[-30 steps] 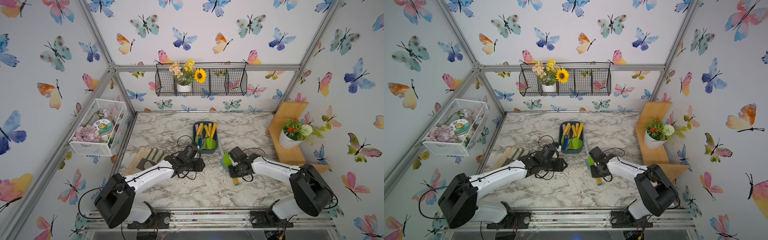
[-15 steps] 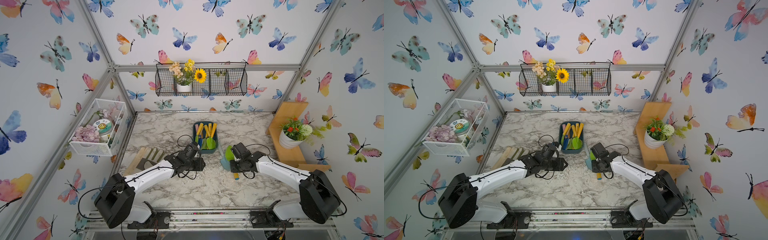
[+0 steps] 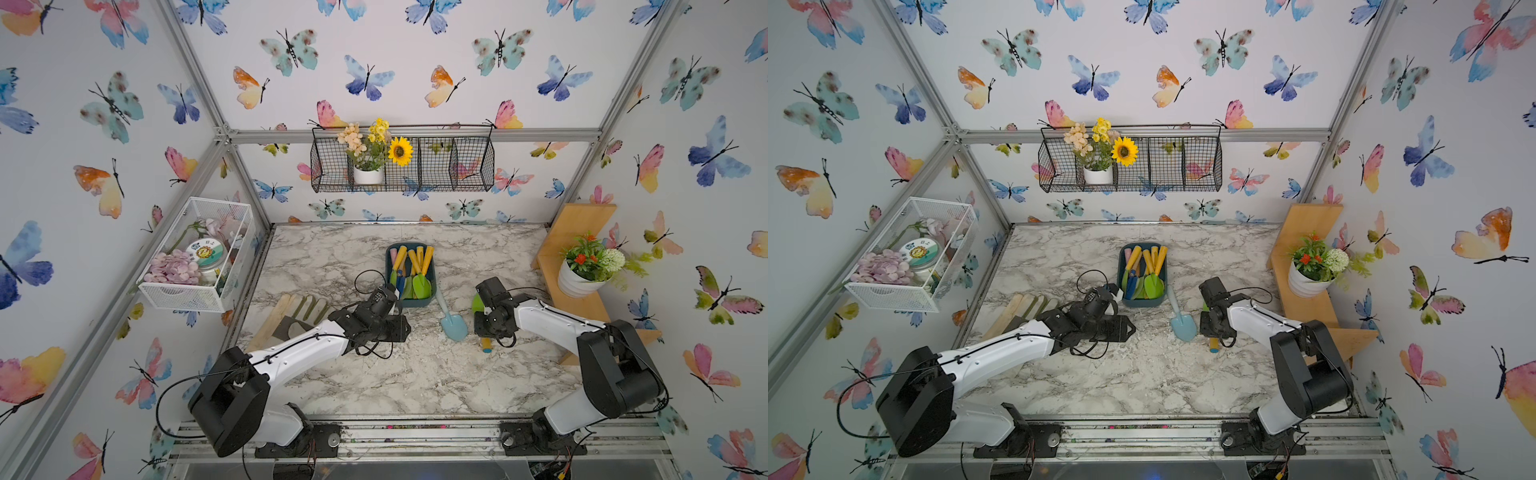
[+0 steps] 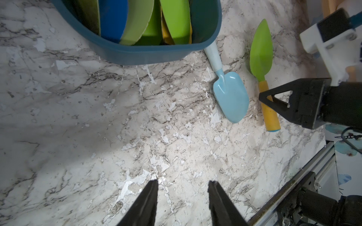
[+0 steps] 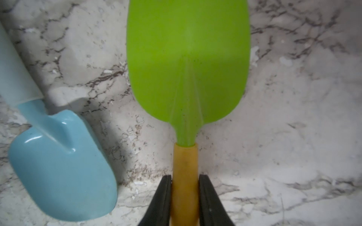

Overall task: Put the shovel into the storage box
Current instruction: Place the shovel at the center of the board, then pick up the shovel from the center of the board.

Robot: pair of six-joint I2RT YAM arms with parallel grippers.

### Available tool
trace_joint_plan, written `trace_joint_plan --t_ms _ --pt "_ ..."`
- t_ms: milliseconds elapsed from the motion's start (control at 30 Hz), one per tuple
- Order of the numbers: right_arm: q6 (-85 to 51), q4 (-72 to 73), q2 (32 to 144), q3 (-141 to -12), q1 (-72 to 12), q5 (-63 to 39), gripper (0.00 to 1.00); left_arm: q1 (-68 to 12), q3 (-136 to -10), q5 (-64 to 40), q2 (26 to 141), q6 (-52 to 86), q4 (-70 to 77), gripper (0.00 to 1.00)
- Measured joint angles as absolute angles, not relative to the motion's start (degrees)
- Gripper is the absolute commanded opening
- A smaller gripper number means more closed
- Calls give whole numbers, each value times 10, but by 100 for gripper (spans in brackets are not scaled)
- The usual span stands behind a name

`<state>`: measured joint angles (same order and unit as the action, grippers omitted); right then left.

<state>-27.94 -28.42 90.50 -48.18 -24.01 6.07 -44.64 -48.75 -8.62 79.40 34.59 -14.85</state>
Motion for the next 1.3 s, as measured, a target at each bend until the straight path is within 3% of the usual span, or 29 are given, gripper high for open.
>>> trace_joint_plan --t_ms 167,267,700,800,900,1300 --pt "-282 -275 912 -483 -240 60 33 -446 -483 -86 788 347 -148 48" --pt "-281 -279 912 -489 -240 61 37 -446 -481 -86 787 347 -148 48" --pt "-268 -267 897 -578 -244 13 40 -413 -446 -86 755 376 -138 48" --pt "-264 -250 925 -600 -253 -7 41 -386 -424 -87 727 387 -131 49" --pt "-261 -233 962 -621 -266 -22 42 -363 -404 -90 701 397 -128 57" --pt "-260 -201 1085 -692 -298 -49 41 -336 -383 -98 665 406 -127 56"
